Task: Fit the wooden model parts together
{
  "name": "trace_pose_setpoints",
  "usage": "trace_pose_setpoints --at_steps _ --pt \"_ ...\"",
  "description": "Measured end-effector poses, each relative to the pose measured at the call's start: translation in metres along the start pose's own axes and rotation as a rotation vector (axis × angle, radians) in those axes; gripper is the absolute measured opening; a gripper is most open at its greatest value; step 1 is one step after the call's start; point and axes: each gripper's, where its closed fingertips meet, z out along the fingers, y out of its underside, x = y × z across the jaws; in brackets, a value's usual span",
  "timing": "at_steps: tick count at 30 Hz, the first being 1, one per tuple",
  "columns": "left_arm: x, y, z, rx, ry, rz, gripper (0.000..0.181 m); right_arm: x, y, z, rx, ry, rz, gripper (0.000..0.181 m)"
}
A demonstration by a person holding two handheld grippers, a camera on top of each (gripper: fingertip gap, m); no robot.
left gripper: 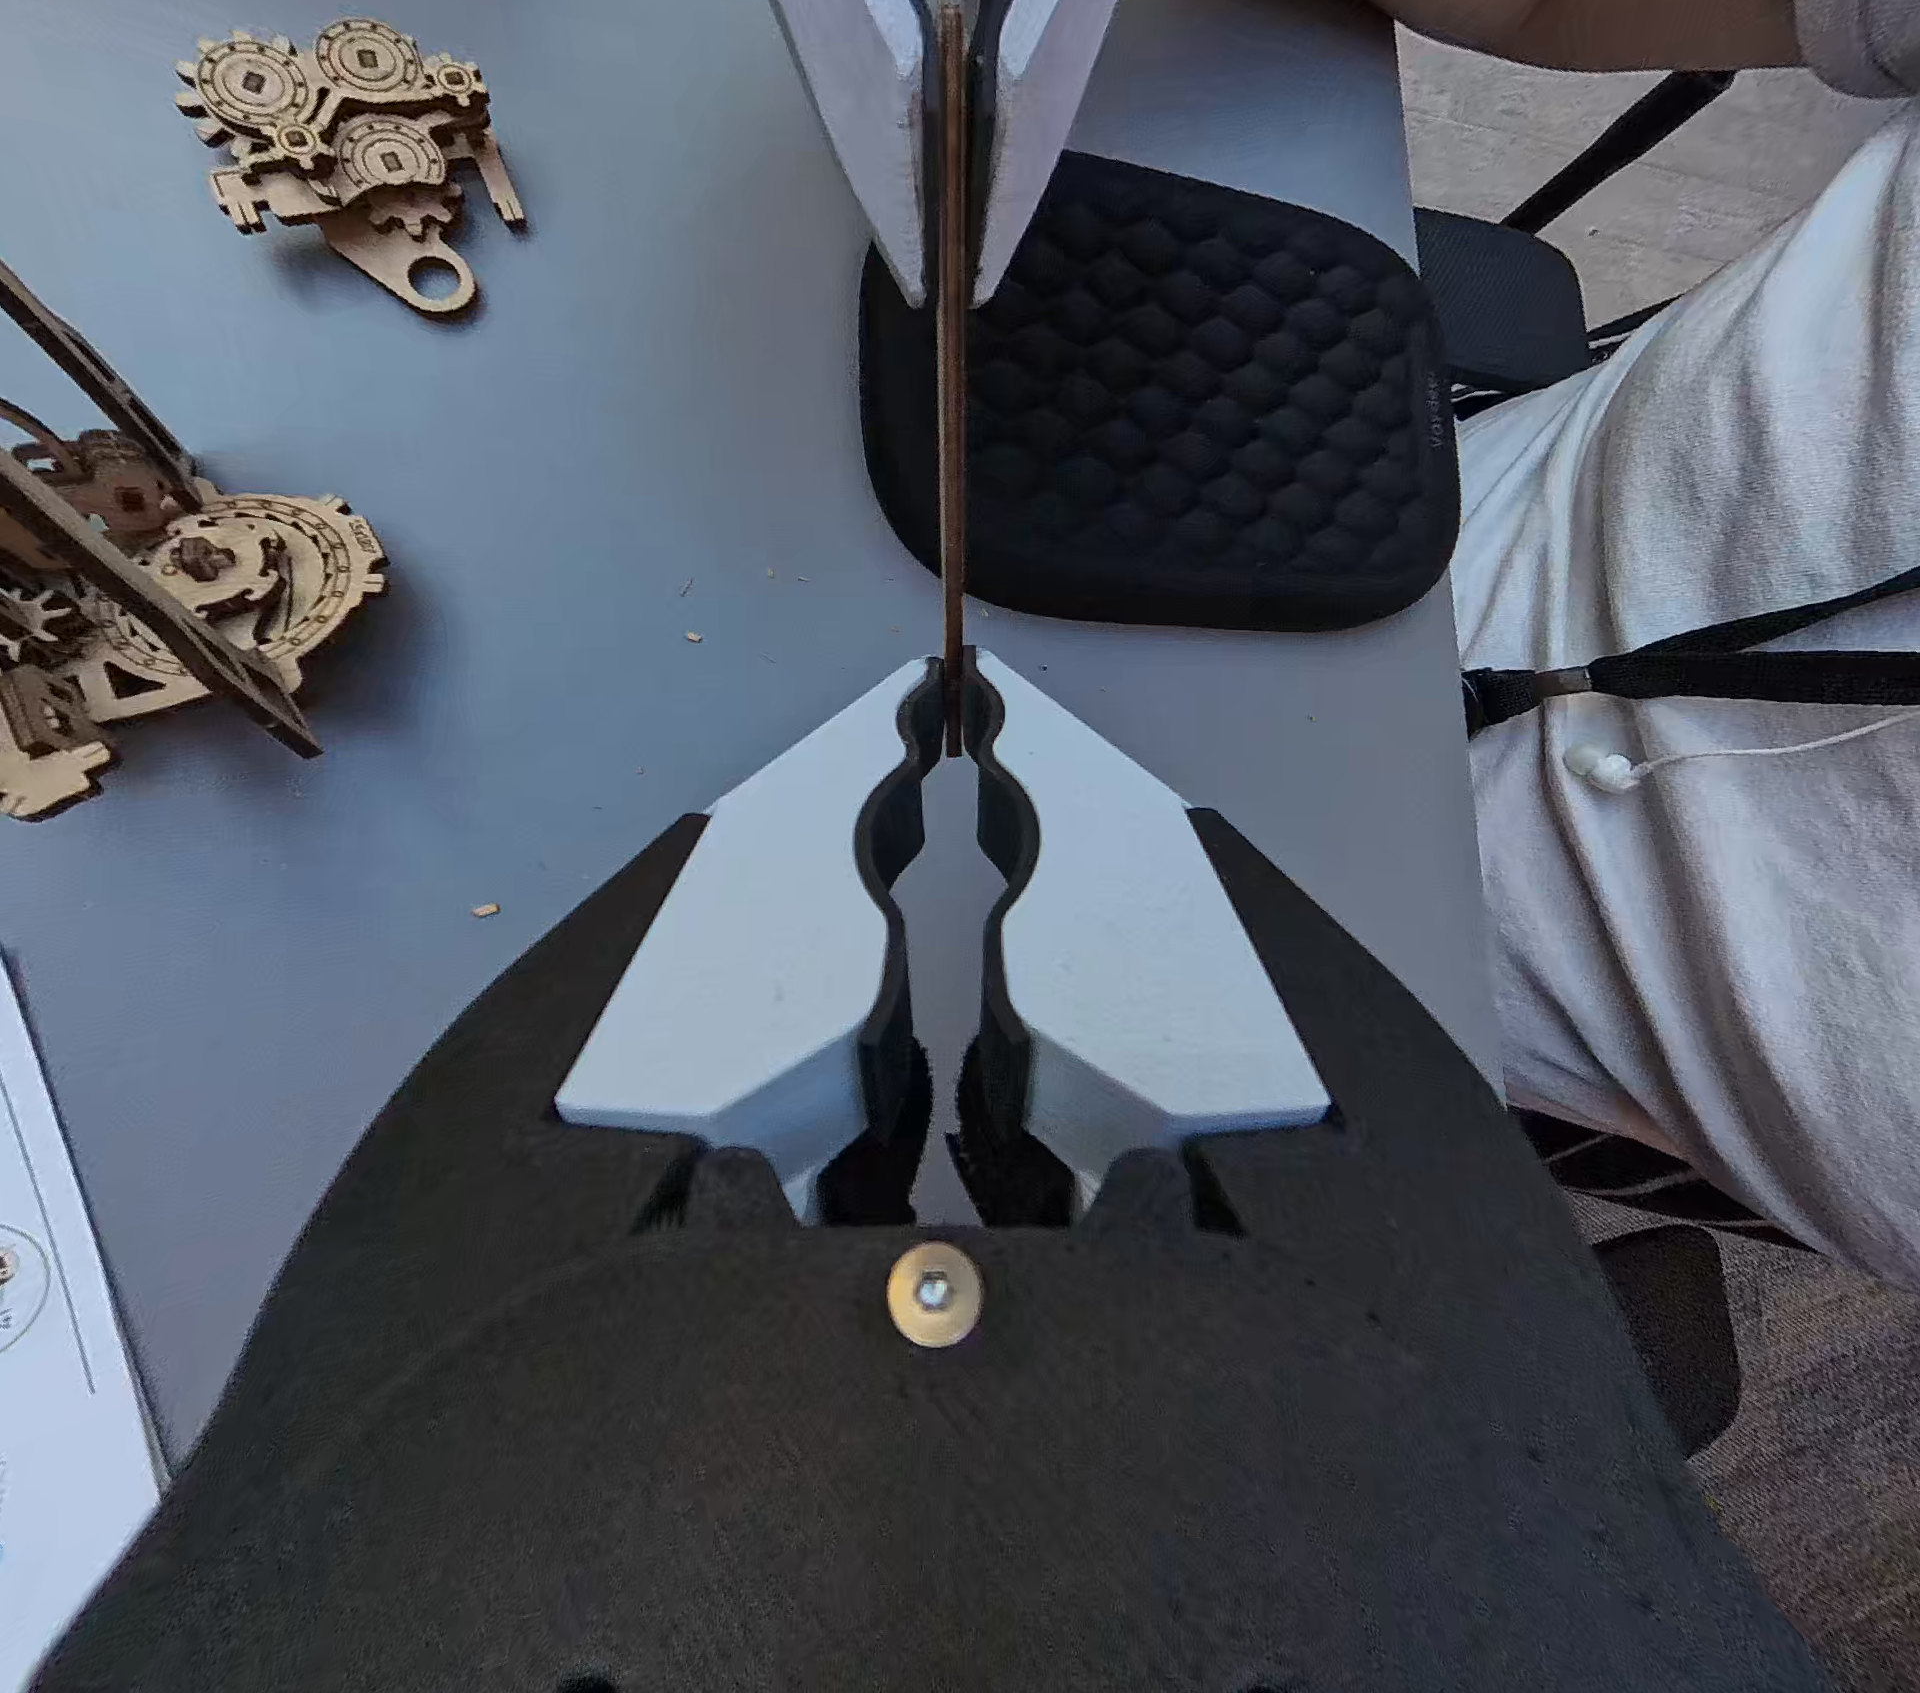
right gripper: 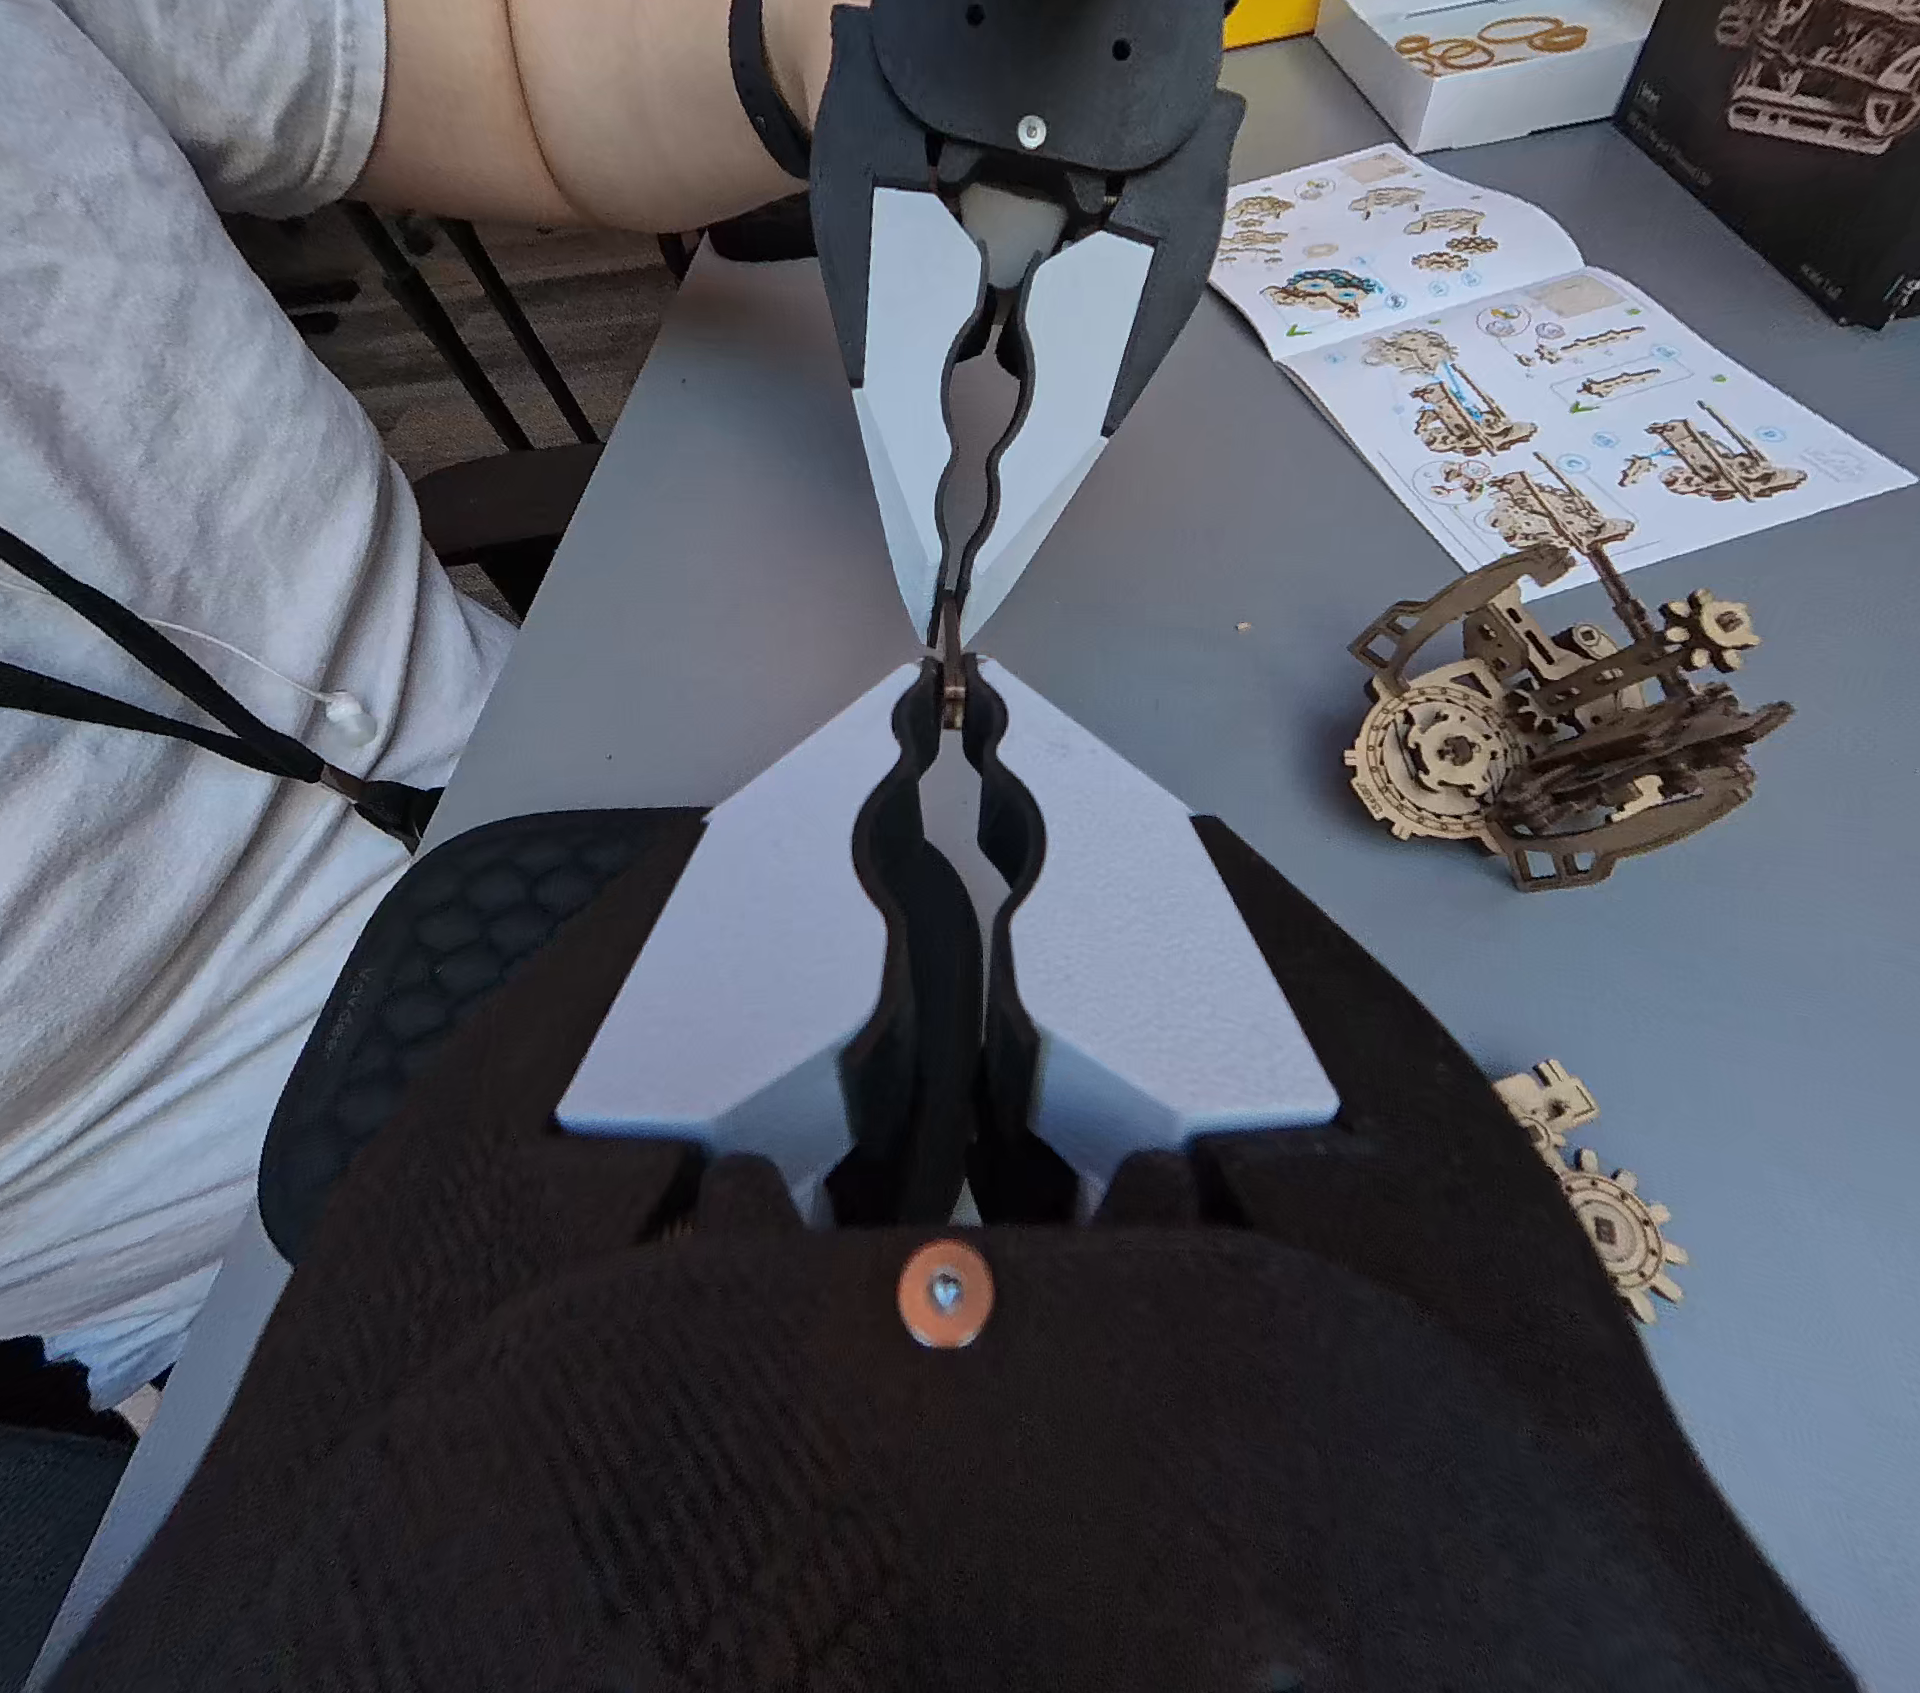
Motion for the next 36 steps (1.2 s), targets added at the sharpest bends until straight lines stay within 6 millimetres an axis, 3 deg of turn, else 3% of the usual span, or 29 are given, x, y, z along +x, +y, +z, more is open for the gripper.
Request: trace_pose_setpoints --at_steps 2,3,4,9,14,21,28,36 --pt "-0.005 0.0 -0.003 0.01 -0.021 0.011 0.004 0.002 0.004 -0.002 -0.022 0.031 -0.02 0.003" --pt "-0.014 -0.001 -0.009 0.023 -0.065 0.026 0.016 0.005 0.004 -0.004 -0.015 0.057 -0.034 0.002" --pt "-0.026 -0.002 -0.018 0.052 -0.127 0.046 0.025 0.007 0.003 -0.008 -0.002 0.076 -0.039 0.002" --pt "-0.102 0.003 -0.069 0.183 -0.47 0.202 0.024 0.008 -0.004 -0.041 0.094 0.082 -0.011 0.002" --pt "-0.135 0.006 -0.062 0.116 -0.64 0.507 0.026 0.017 -0.008 -0.067 0.162 0.14 -0.007 0.002" --pt "-0.148 0.005 -0.043 -0.074 -0.75 0.841 0.021 0.024 -0.002 -0.077 0.168 0.164 0.021 0.002" --pt "-0.146 -0.003 -0.031 -0.122 -0.821 1.016 0.011 0.025 0.001 -0.077 0.15 0.167 0.027 0.002" --pt "-0.14 -0.004 -0.036 -0.06 -0.923 0.833 0.001 0.048 0.006 -0.076 0.152 0.273 0.133 0.002"
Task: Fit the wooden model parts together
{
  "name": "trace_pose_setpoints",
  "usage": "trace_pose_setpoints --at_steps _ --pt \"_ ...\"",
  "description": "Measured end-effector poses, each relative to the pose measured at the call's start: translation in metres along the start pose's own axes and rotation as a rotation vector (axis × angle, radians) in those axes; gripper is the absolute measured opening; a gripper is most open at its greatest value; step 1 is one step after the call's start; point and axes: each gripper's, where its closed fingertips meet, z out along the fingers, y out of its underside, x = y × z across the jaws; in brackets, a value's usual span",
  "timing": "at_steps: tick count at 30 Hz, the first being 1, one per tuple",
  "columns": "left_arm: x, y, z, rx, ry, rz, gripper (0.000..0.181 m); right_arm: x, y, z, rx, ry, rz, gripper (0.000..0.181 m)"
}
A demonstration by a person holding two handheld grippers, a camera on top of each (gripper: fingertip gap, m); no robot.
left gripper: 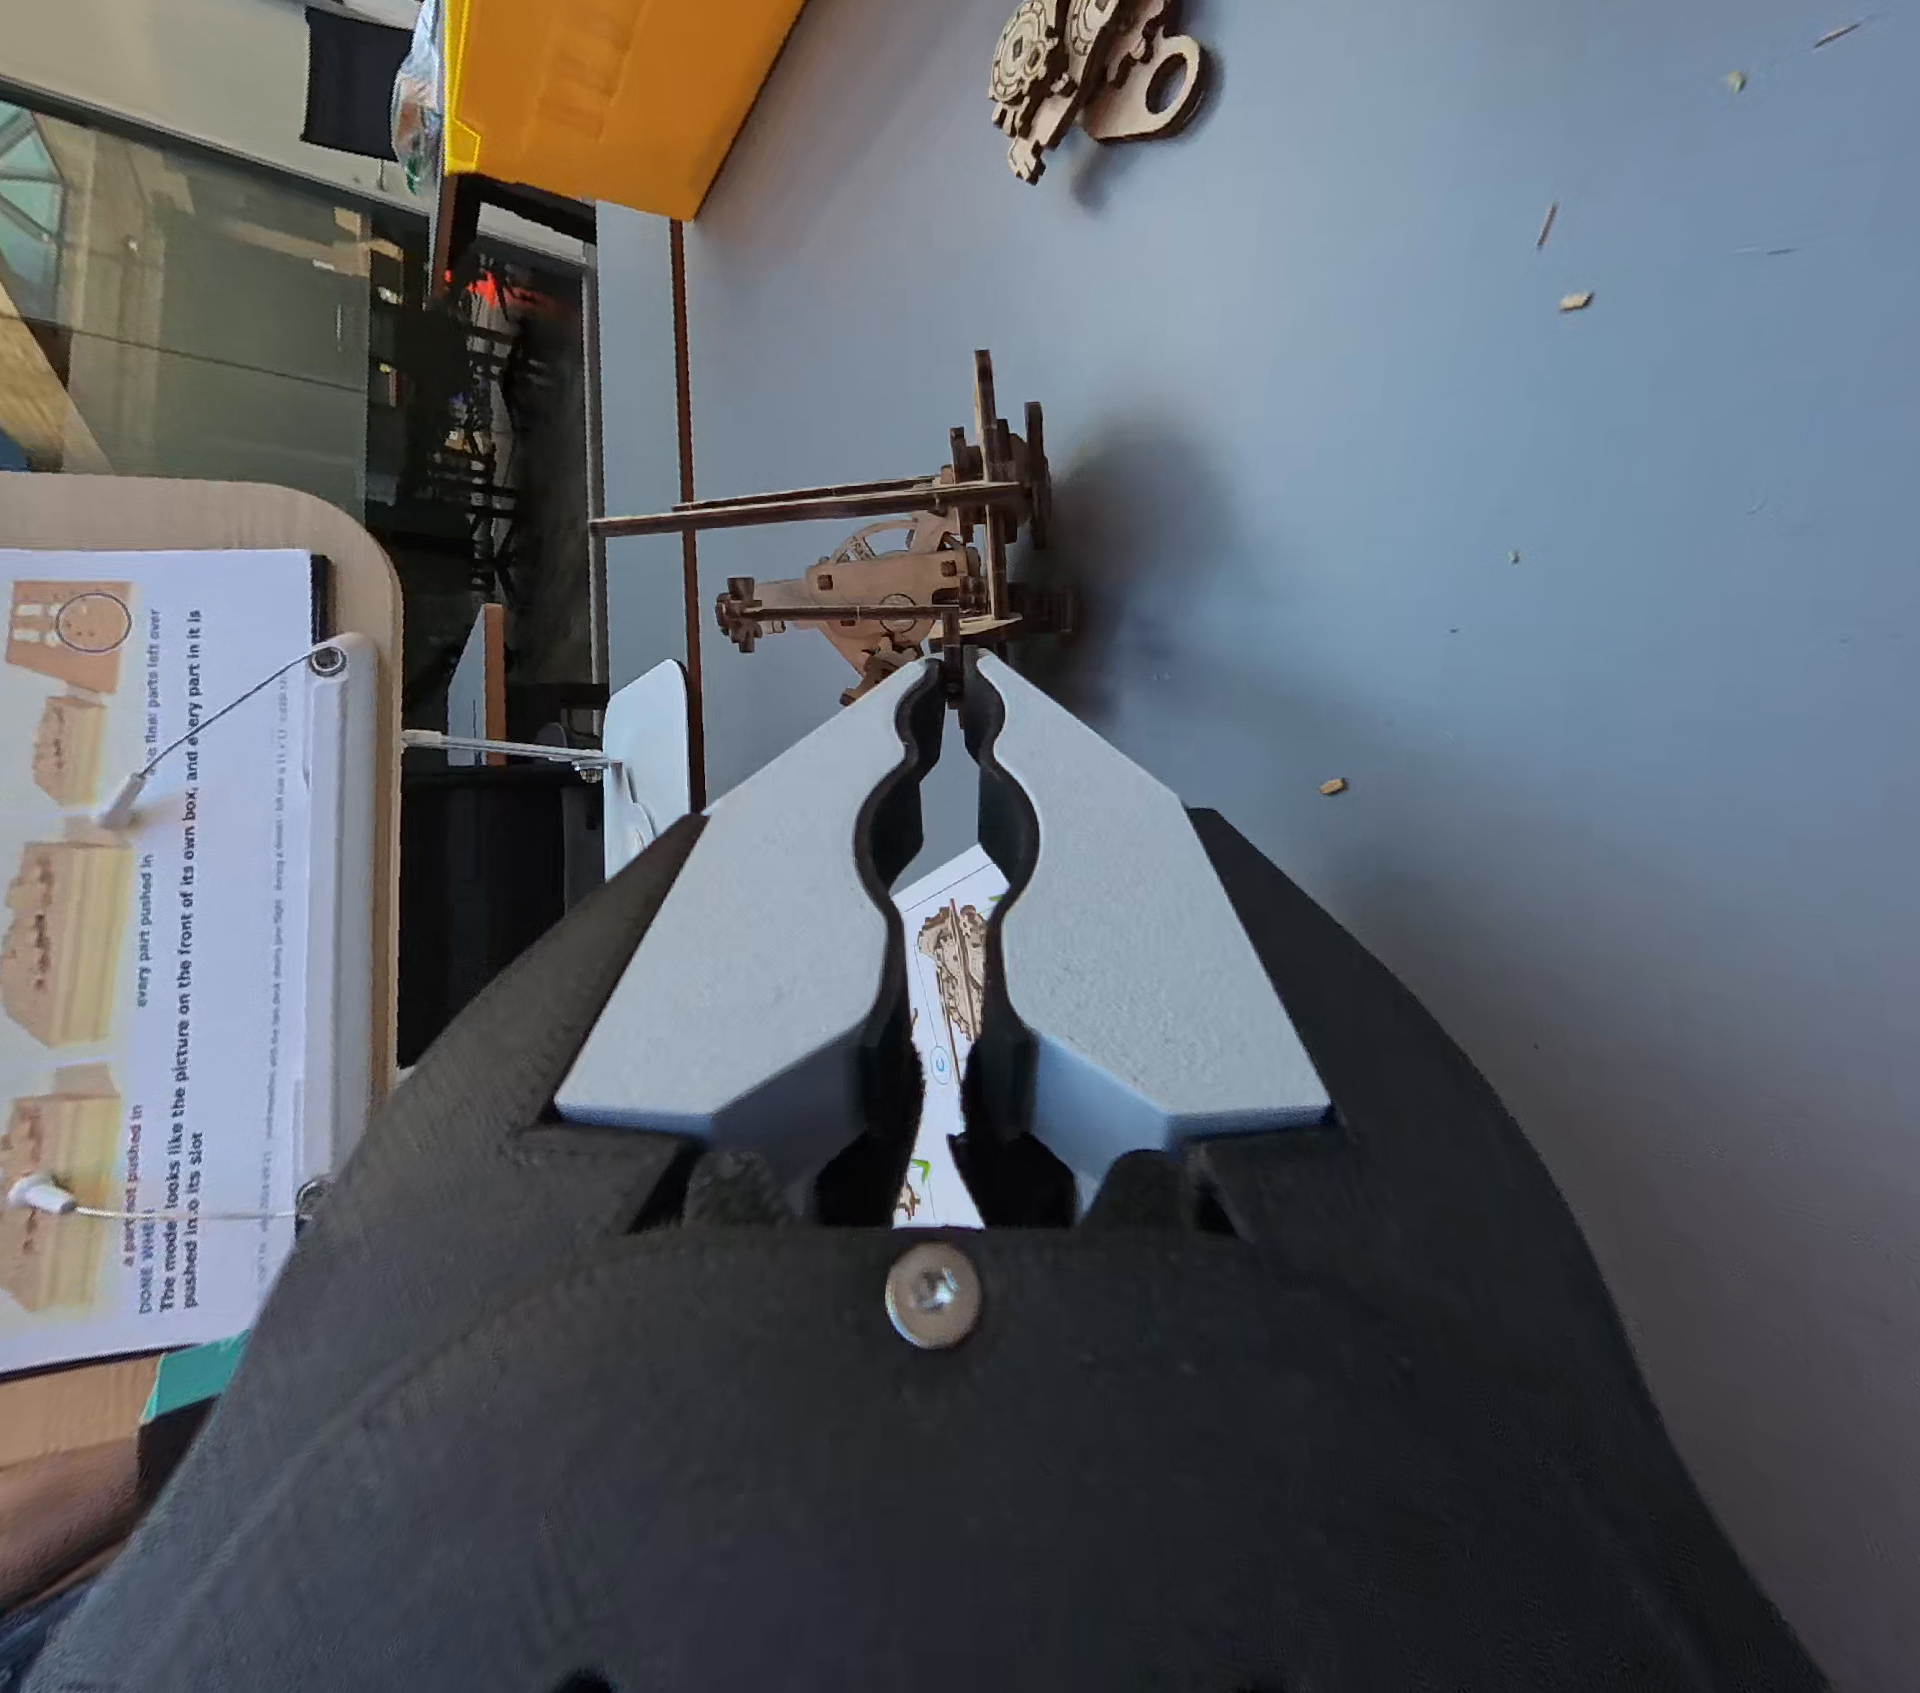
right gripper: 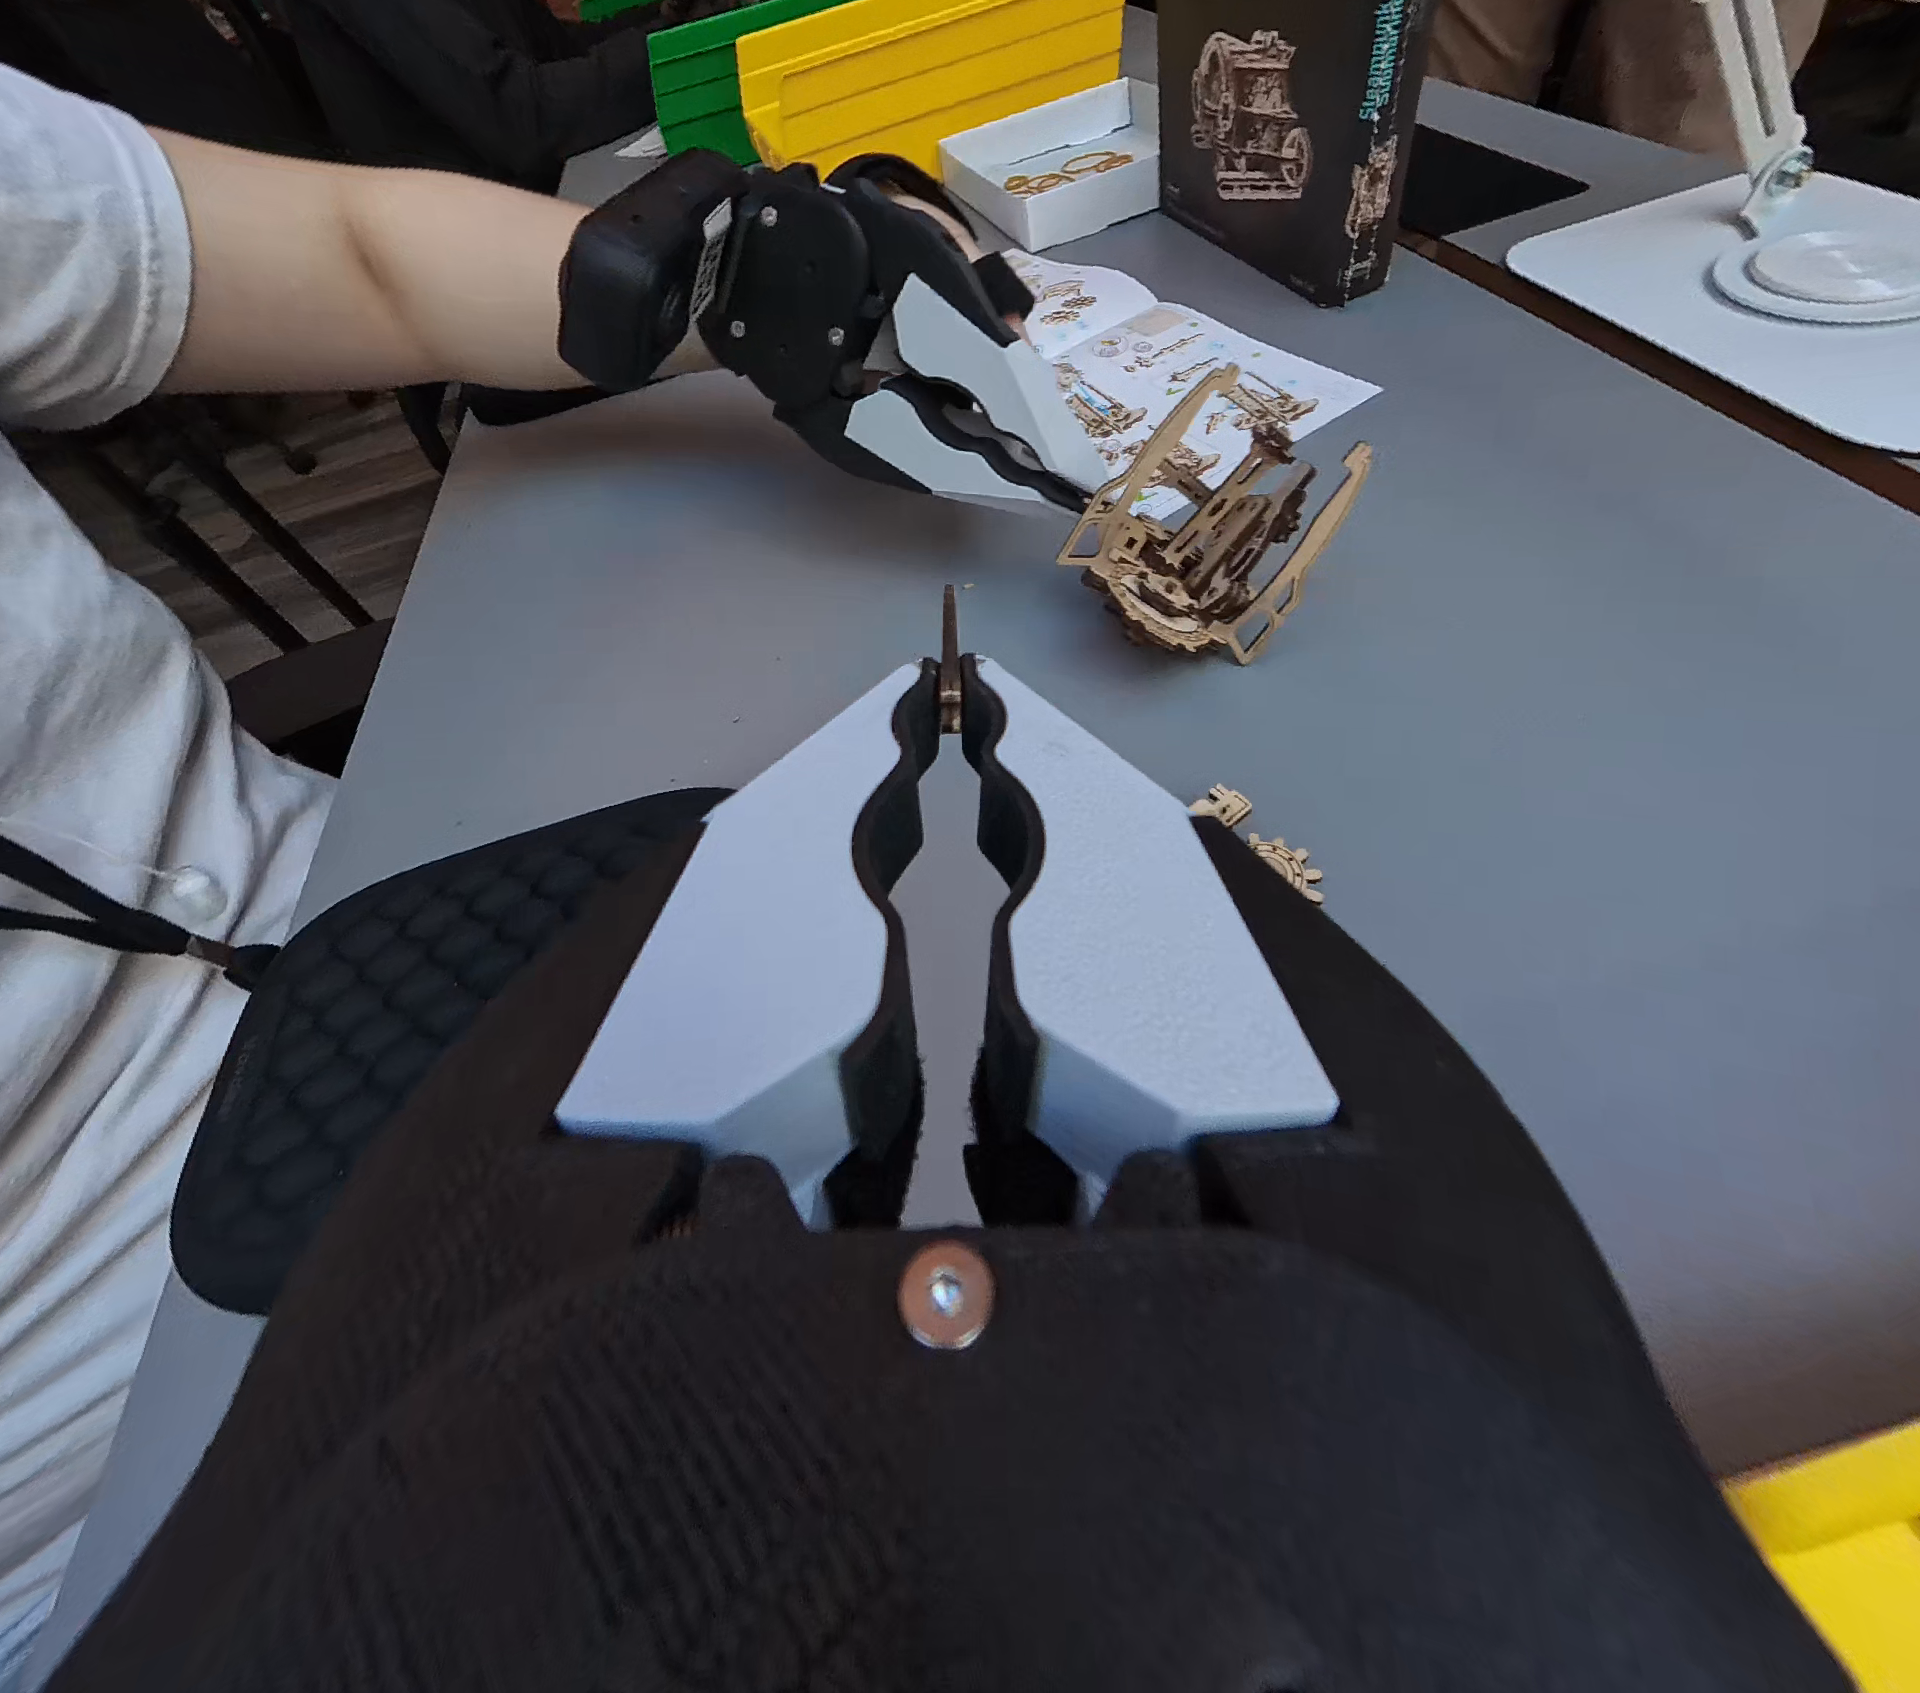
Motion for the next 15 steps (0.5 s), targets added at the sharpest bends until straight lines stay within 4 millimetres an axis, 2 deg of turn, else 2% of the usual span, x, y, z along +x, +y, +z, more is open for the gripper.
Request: trace_pose_setpoints --at_steps 4,7,11,13,15 --pt "0.009 -0.006 -0.01 -0.015 -0.05 -0.082 0.001 0.017 -0.008 0.001 0.057 0.099 0.096 0.002" --pt "0.018 -0.014 -0.02 0.007 -0.06 -0.17 0.001 0.022 -0.016 0.014 0.131 0.11 0.214 0.002" --pt "0.026 -0.018 -0.03 0.016 -0.082 -0.209 0.001 0.022 0.008 0.052 -0.012 0.088 0.286 0.002" --pt "0.027 -0.018 -0.032 0.016 -0.091 -0.226 0.001 0.02 0.018 0.064 -0.072 0.074 0.29 0.002" --pt "0.028 -0.018 -0.033 0.025 -0.094 -0.251 0.001 0.02 0.019 0.071 -0.077 0.056 0.304 0.002"
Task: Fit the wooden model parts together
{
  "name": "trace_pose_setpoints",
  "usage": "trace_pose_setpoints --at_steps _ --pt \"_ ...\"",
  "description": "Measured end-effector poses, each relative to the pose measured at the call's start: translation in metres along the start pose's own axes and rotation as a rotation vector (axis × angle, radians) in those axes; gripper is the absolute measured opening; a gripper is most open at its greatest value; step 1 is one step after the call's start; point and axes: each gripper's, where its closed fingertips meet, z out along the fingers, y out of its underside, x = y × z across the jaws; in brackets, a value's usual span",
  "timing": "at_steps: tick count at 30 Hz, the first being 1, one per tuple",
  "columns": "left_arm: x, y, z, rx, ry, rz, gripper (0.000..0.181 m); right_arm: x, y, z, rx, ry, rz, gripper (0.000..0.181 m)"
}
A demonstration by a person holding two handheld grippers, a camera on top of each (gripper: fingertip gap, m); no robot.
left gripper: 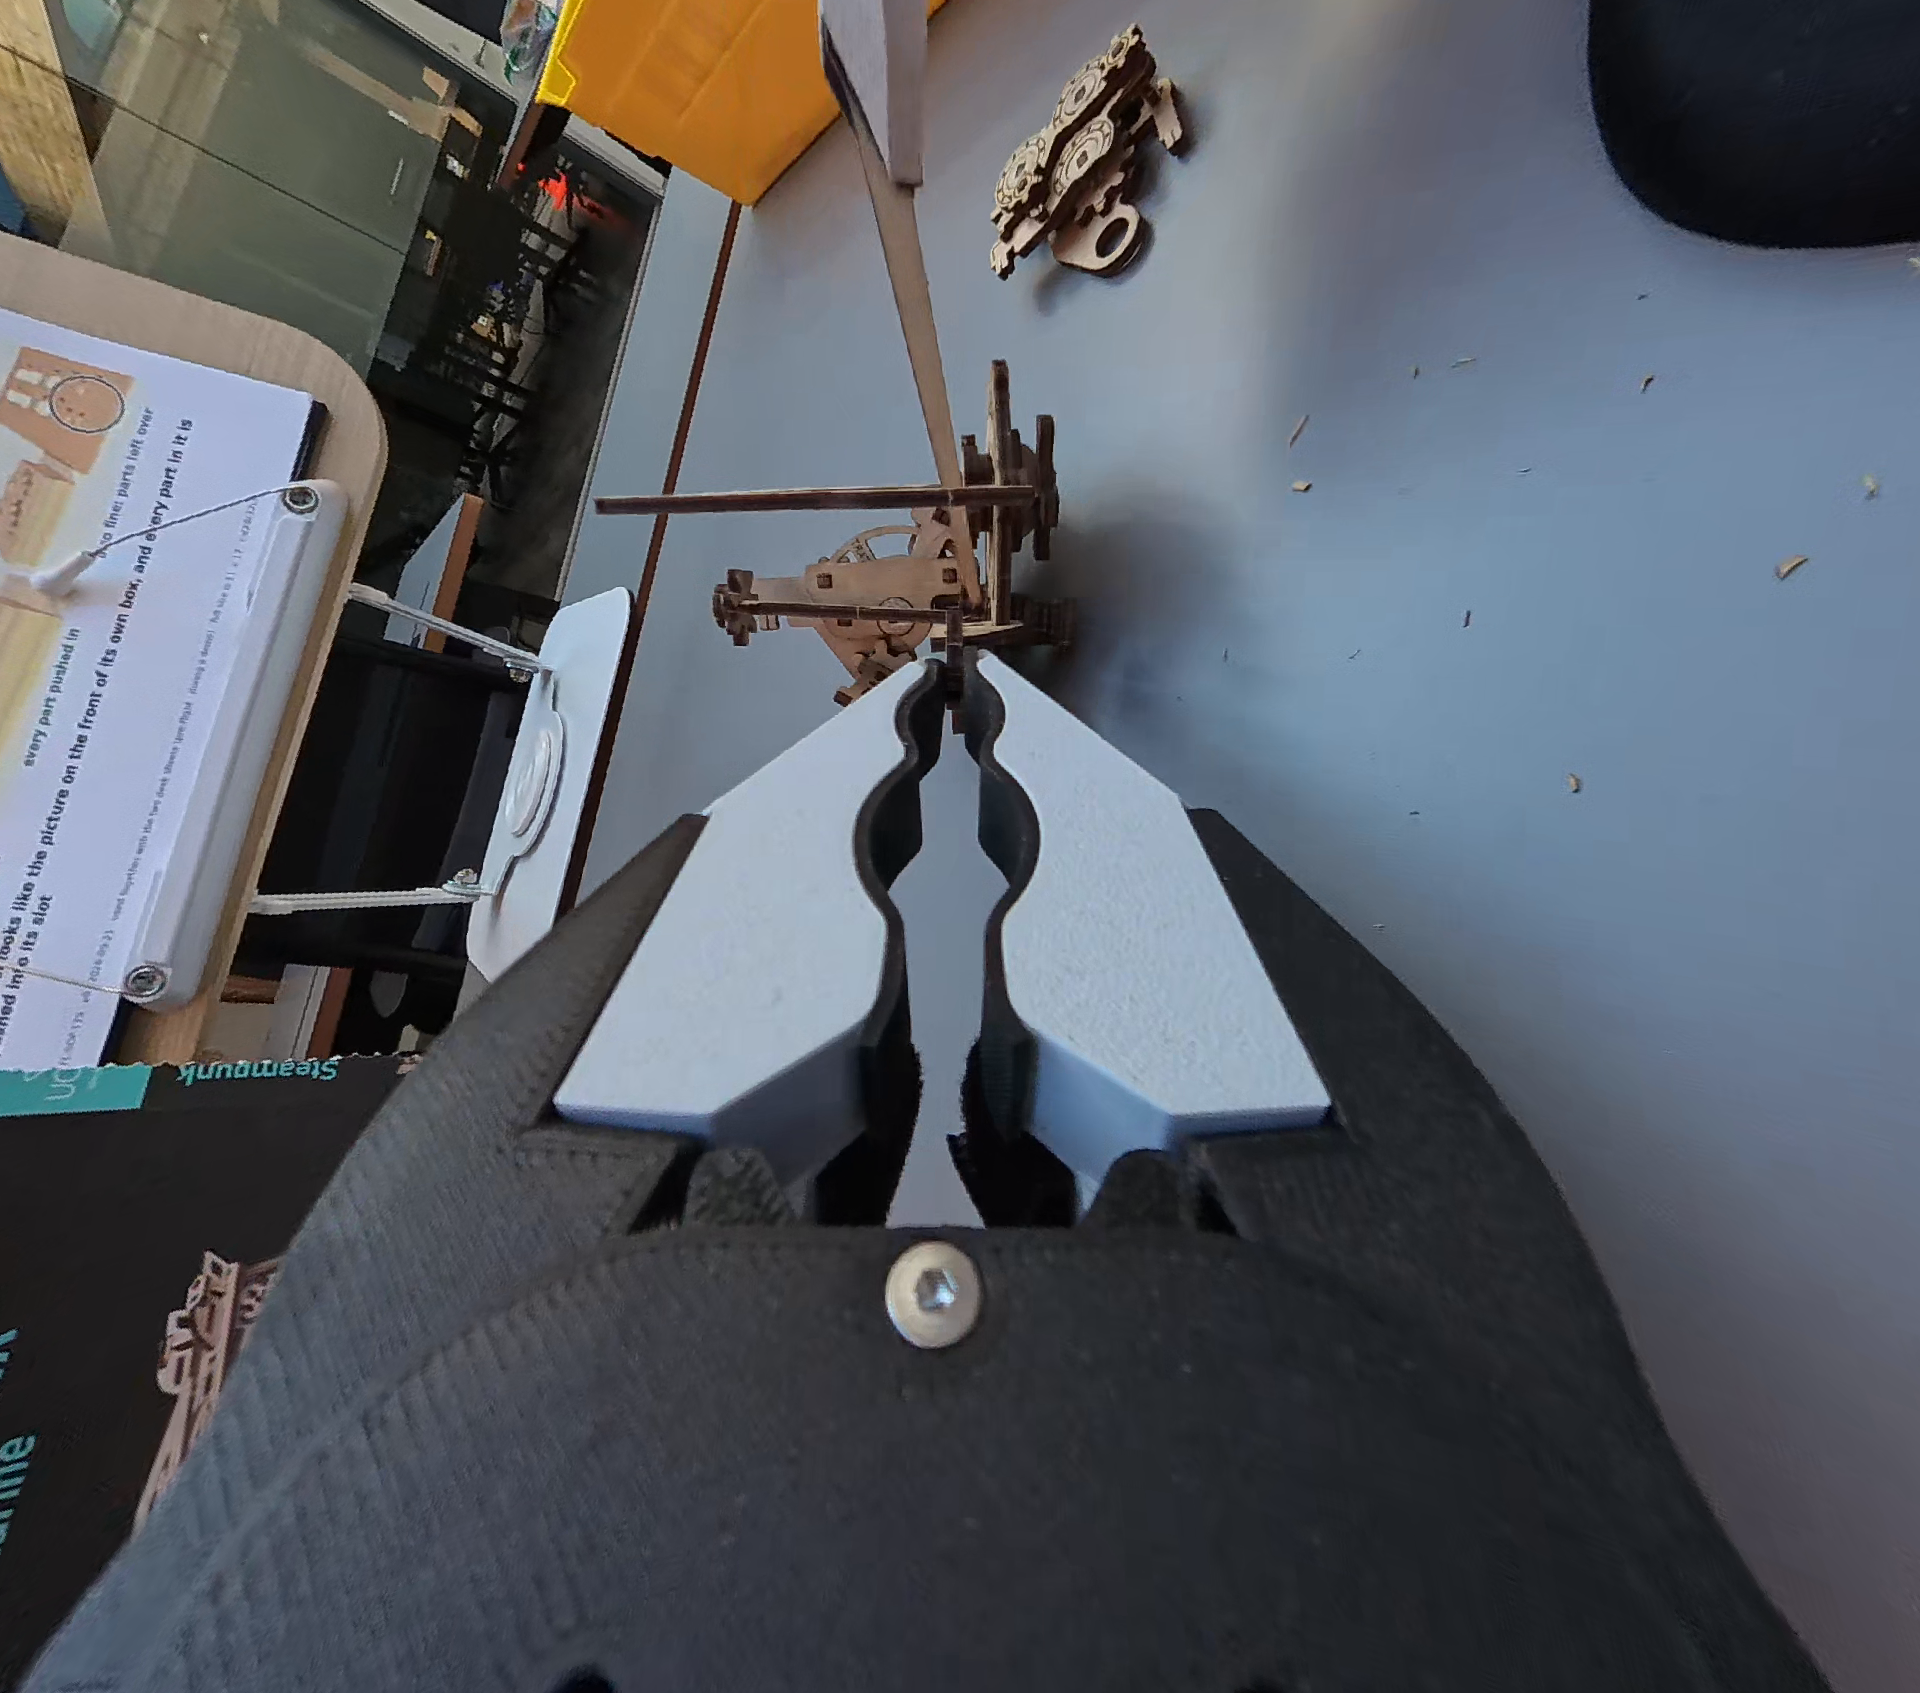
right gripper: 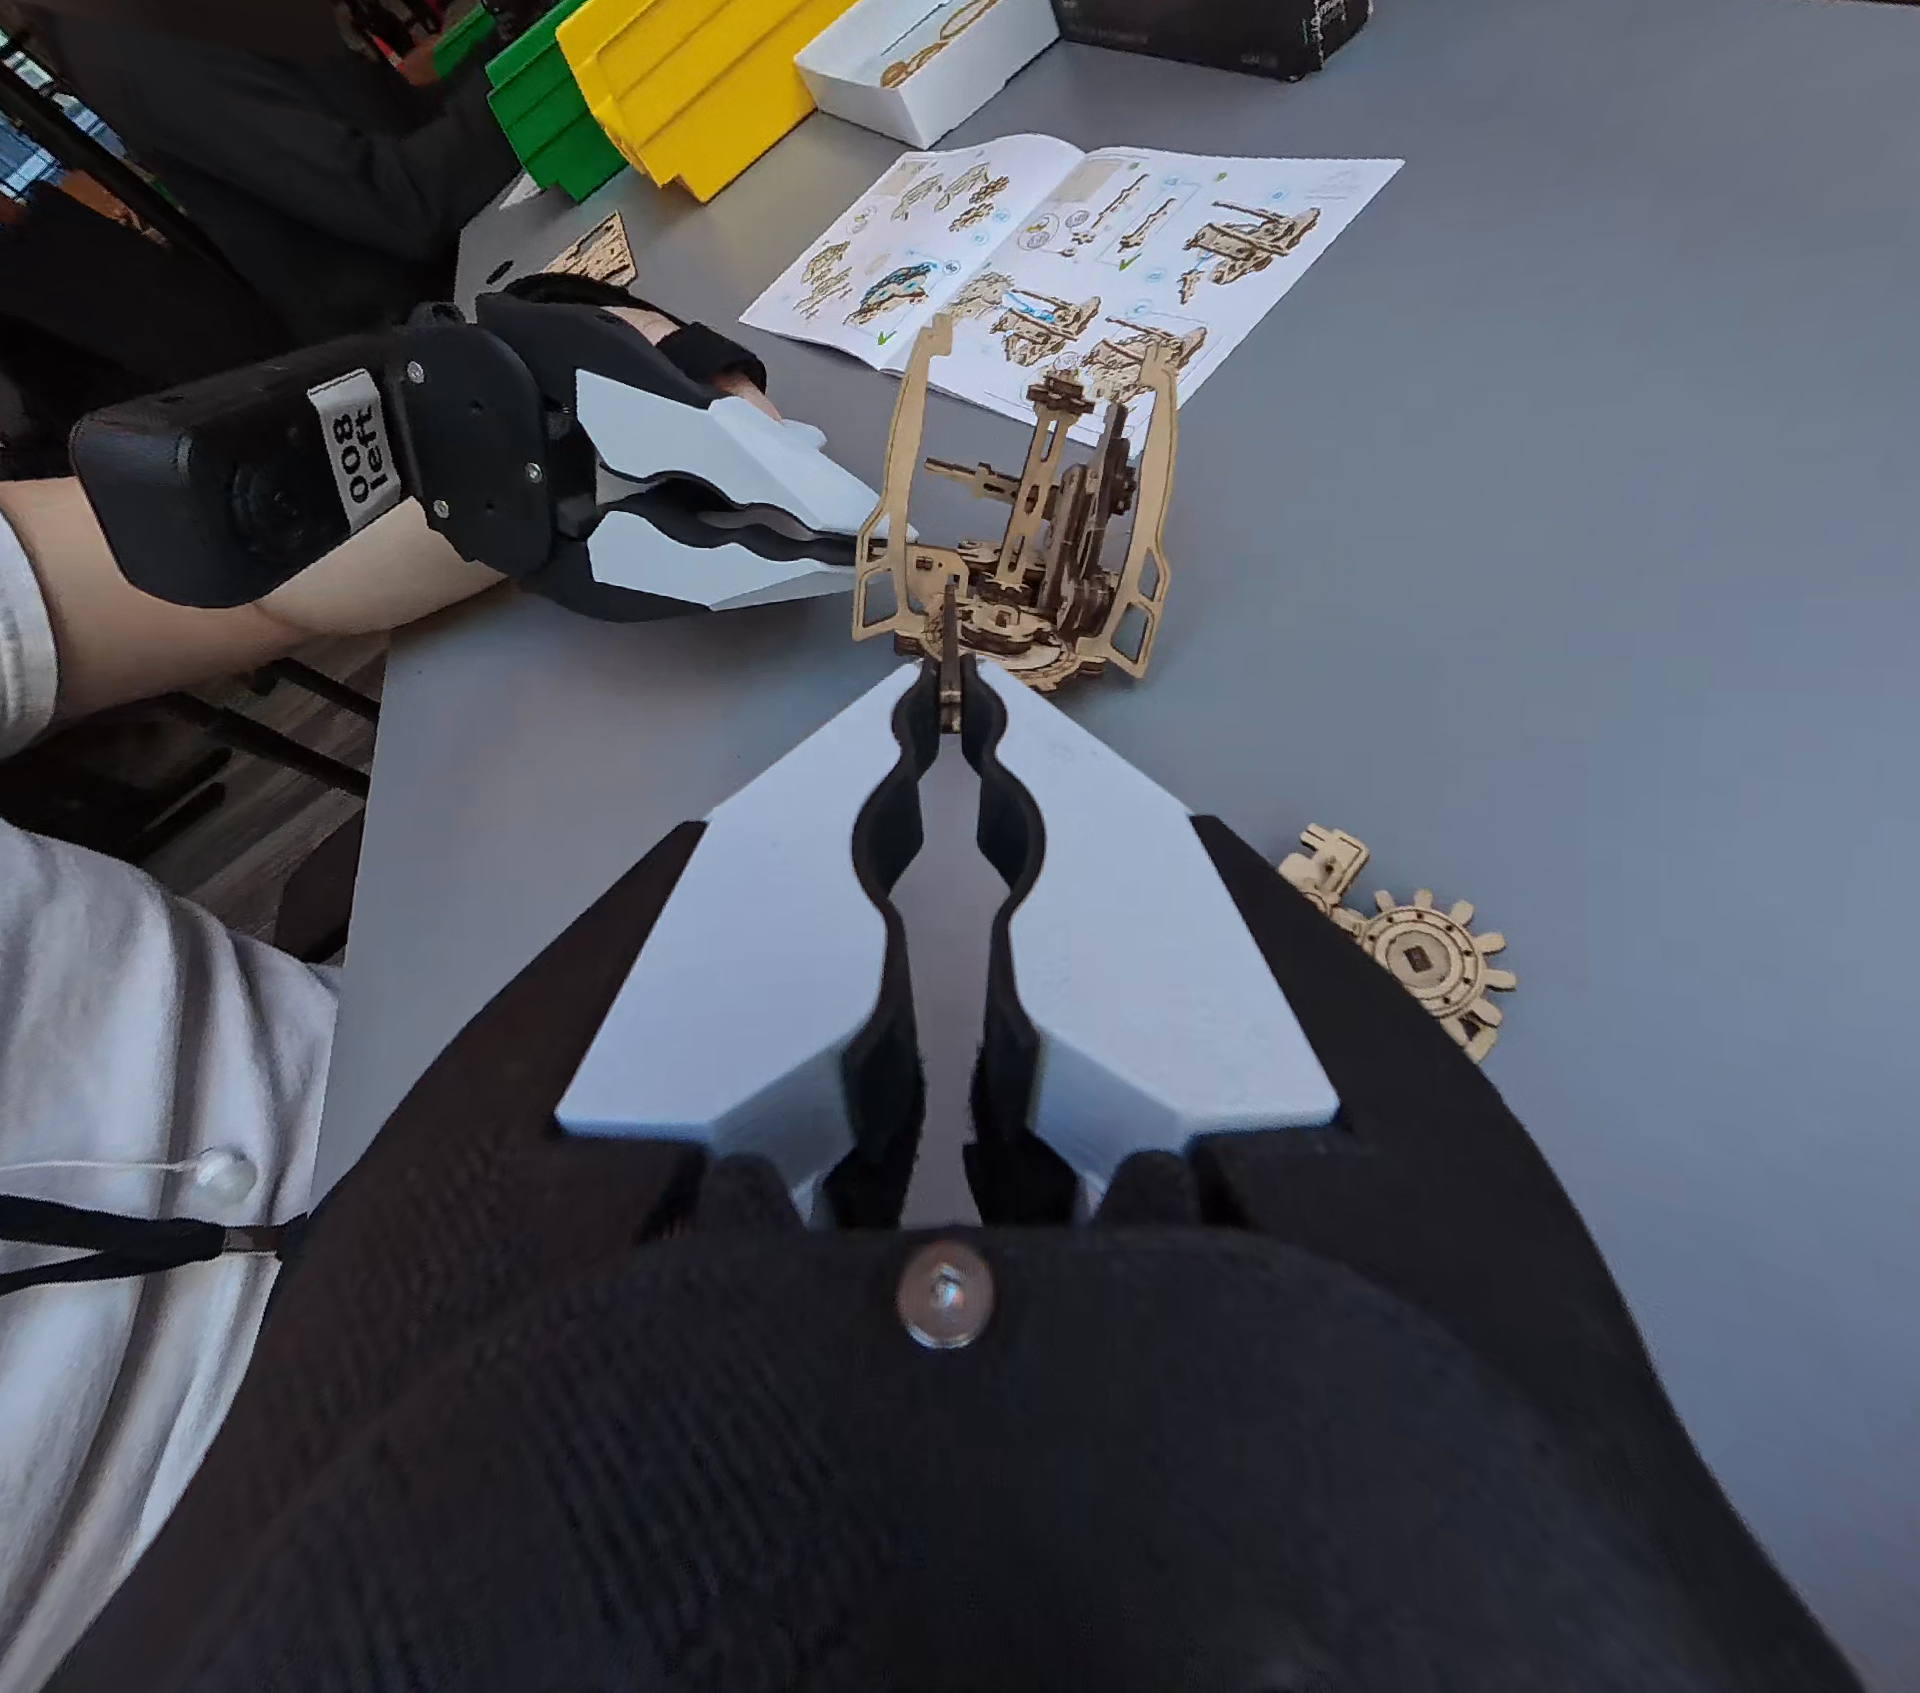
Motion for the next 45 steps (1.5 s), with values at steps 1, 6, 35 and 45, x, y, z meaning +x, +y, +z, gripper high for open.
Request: trace_pose_setpoints --at_steps 1,6,35,45 --pt "0.0 0.0 0.0 0.004 -0.001 -0.013 0.001 0.0 0.001 0.002 -0.005 -0.007 0.006 0.002" --pt "0.0 0.001 -0.001 0.016 -0.006 -0.038 0.001 0.004 -0.001 0.007 0.002 -0.01 0.027 0.002" --pt "0.014 -0.003 0.001 0.057 0.056 -0.094 0.023 -0.001 0.017 0.024 -0.077 -0.056 0.03 0.002" --pt "0.009 -0.003 -0.001 0.081 -0.022 0.033 0.013 0.0 0.018 0.025 -0.071 -0.067 0.051 0.002"
